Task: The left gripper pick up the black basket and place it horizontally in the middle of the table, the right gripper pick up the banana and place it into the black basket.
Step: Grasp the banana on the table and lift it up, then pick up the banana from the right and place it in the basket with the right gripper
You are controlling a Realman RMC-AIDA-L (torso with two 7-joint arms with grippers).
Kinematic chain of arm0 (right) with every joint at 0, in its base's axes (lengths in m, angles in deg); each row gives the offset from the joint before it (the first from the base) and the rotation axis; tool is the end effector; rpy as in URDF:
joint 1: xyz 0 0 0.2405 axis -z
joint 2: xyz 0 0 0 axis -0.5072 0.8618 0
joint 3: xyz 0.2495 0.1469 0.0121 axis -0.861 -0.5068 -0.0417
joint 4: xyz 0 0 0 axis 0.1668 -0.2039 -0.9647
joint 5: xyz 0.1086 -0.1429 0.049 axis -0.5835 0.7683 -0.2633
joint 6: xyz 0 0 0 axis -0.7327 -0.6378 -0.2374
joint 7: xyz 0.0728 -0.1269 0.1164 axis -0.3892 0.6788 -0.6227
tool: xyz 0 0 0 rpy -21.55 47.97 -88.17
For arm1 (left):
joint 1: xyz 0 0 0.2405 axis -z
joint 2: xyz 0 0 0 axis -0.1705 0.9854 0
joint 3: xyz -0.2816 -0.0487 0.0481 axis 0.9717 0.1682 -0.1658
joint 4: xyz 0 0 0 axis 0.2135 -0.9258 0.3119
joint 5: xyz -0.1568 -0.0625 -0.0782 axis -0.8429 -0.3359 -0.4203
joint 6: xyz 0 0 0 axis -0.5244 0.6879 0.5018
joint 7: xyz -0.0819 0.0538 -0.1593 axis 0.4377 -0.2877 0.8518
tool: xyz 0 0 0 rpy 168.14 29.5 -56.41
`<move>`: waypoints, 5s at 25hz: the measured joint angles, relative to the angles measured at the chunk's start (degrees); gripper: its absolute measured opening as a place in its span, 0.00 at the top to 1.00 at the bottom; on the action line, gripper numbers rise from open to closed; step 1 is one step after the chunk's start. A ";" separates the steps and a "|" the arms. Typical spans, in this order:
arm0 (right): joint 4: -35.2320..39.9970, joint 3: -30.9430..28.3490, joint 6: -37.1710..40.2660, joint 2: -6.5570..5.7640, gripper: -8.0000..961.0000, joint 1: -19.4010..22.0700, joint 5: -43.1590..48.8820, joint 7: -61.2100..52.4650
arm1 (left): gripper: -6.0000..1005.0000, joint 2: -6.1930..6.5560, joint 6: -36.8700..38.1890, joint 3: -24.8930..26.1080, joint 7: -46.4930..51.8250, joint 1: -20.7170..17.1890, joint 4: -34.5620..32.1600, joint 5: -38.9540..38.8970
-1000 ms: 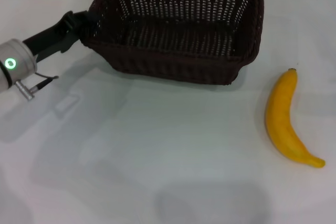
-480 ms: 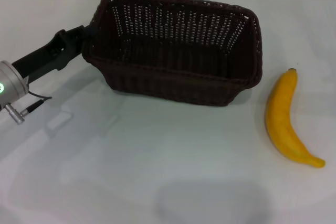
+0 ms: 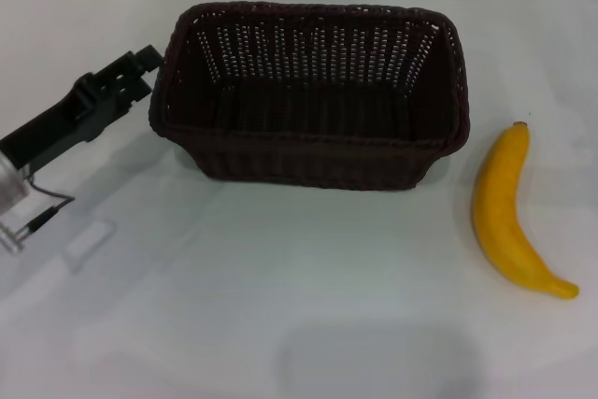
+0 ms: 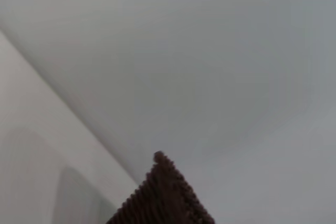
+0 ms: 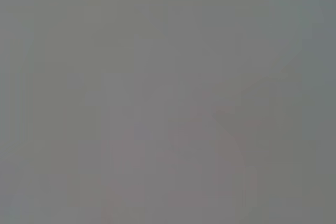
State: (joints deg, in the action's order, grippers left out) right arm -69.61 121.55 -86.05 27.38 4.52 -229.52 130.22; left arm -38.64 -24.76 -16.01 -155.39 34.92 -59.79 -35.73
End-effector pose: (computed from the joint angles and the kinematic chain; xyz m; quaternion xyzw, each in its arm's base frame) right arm 0.3713 0.4043 0.0990 -0.6176 0.1897 0.2632 0.7165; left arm -0.3012 0.3629 -0.0284 -0.6377 -0.5973 -0.4576 0.1648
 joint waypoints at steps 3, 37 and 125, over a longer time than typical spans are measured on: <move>0.00 -0.38 -0.03 0.28 0.10 -0.06 -0.02 -0.29 | 0.30 0.01 -2.62 0.21 -3.28 -2.29 0.11 -1.52; 74.05 12.83 -1.70 -0.77 0.10 18.48 90.51 -121.26 | 0.14 1.96 18.49 5.41 -57.99 -2.94 9.35 -39.43; 73.52 32.93 -1.14 0.30 0.43 -6.38 115.32 -133.01 | 0.14 1.44 22.09 5.07 -67.34 3.16 9.68 -44.04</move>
State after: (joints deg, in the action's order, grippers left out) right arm 3.91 154.48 -87.19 27.68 -1.86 -114.20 -2.79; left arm -37.20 -2.67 -10.94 -222.72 38.09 -50.11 -79.77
